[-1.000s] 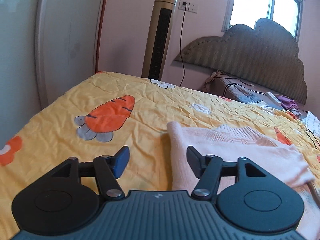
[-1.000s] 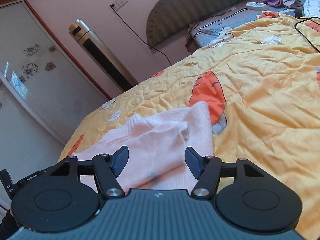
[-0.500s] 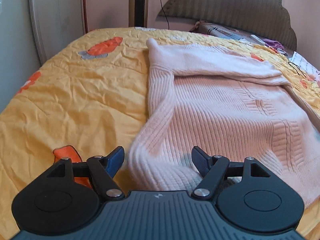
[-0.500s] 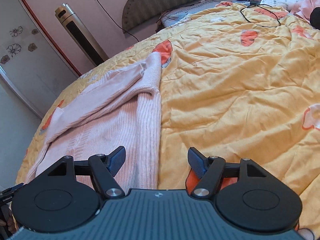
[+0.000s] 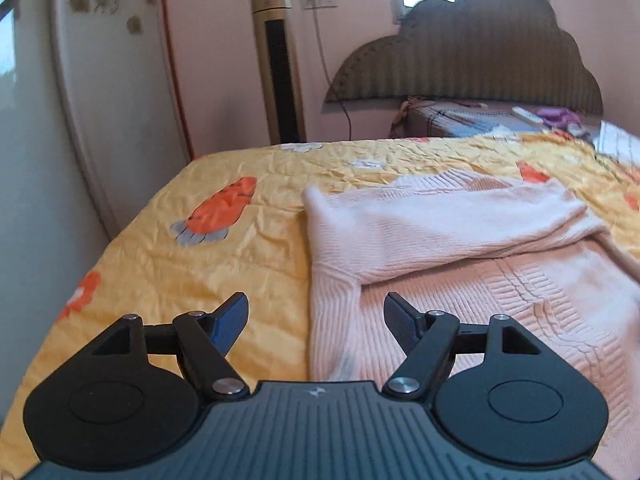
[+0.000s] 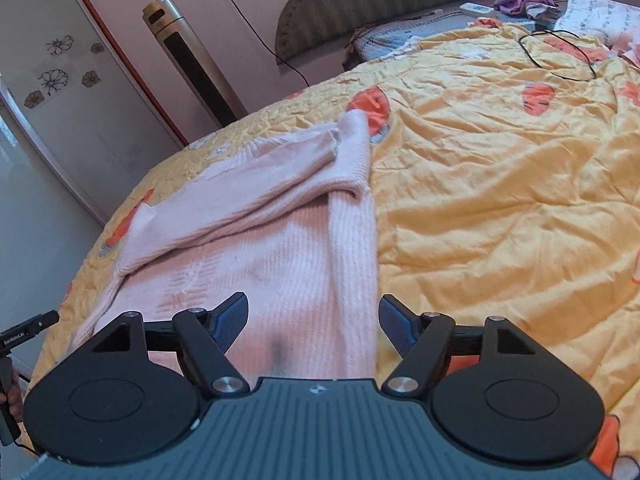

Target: Fold small clothes

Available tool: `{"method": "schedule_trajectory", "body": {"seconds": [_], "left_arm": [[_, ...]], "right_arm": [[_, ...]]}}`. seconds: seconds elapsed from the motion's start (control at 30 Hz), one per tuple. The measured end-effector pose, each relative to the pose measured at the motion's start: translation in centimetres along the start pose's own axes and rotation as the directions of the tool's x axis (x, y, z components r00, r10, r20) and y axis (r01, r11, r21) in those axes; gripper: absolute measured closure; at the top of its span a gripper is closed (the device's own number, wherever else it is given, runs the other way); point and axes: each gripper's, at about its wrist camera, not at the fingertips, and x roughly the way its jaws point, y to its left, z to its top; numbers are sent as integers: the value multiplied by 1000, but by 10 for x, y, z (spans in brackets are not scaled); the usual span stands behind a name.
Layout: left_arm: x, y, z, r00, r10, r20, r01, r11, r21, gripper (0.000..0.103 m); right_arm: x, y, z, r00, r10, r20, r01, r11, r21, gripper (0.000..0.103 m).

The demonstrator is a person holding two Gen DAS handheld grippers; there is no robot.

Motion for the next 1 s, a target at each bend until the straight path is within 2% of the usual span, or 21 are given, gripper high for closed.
{"method": "schedule_trajectory", "body": {"seconds": [0.07,0.13,0.27,0.37,0.43,0.53,0.63,0.67,0.7,0.73,0.77,0.8,0.83,0.87,0.9,0.97,1.0], "left_arm": [[31,-27,7,998,67,2,-66,989,129,28],[62,-45,13,993,114,-8,-110,972,208,28],[110,-66,18,985,122,-119,-82,952,294,28],[122,-73,12,985,143,-98,-99,926,363,26],[125,-68,10,986,153,-73,-117,926,360,18],[131,-62,8,983,179,-41,-153,920,360,18],[136,-55,5,975,222,-4,-208,917,341,18],[137,-53,4,973,229,4,-217,917,334,18],[139,-52,3,970,241,15,-232,914,332,18],[139,-51,4,968,251,24,-244,912,329,24],[139,-49,5,966,256,26,-251,915,317,36],[141,-46,6,968,253,12,-244,922,301,57],[140,-42,7,971,238,2,-229,933,278,61],[138,-40,7,973,232,-1,-224,938,265,65],[135,-38,8,975,224,5,-218,942,253,76],[127,-34,10,972,233,22,-232,949,214,76],[128,-32,10,973,229,-2,-224,954,198,76]], "right_arm": [[13,9,12,999,29,19,-29,1000,-3,27],[31,17,26,998,52,23,-51,999,-3,27],[76,22,66,997,77,21,-78,996,40,28],[103,17,98,999,11,45,-14,998,58,27],[119,11,115,998,-28,51,24,997,76,27],[148,-7,129,998,-67,-17,69,983,170,27],[168,-25,125,999,0,-48,14,957,288,27],[171,-27,125,999,10,-41,2,956,295,28],[172,-28,124,999,15,-35,-5,957,289,34],[173,-26,124,1000,0,-29,8,964,267,40],[175,-24,124,999,-27,-31,34,971,238,63],[177,-22,124,997,-68,-42,74,978,197,81],[177,-22,124,997,-63,-33,67,983,173,82],[175,-22,125,998,-51,-25,54,985,162,86],[171,-20,127,999,-45,-14,46,987,156,91],[158,-18,130,1000,8,21,-12,986,167,93],[151,-16,132,999,39,37,-44,983,176,93]]}}
